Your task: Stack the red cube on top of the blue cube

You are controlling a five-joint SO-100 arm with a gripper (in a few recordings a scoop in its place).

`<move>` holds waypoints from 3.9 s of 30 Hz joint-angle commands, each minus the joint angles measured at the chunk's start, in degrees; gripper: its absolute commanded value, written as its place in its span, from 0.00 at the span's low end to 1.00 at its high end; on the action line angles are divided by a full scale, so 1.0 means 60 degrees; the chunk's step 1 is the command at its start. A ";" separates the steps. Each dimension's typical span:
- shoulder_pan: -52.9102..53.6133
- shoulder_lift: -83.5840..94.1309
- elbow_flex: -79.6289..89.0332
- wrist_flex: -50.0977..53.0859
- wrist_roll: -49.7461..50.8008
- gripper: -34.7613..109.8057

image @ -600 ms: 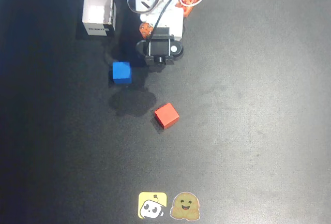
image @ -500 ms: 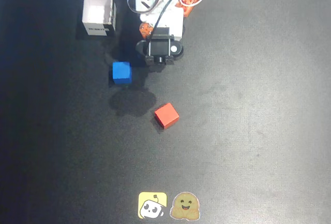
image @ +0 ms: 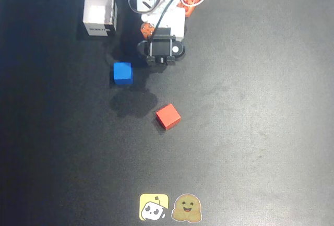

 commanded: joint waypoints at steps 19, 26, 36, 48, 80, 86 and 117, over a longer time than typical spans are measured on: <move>-0.0015 0.0059 -0.0059 -0.0161 -0.0029 0.24; 0.0000 0.0059 -0.0059 -0.0381 -0.0015 0.24; -0.0029 0.0059 -0.0703 -0.0396 -0.0015 0.24; -0.0220 -0.3647 -0.3721 -0.0366 -0.0029 0.24; -0.0835 -1.3066 -1.1235 -0.1450 -0.0732 0.24; -0.0967 -1.3198 -1.1353 -0.1860 -0.3354 0.24; -0.1025 -1.4824 -1.0664 -0.3149 -0.4702 0.24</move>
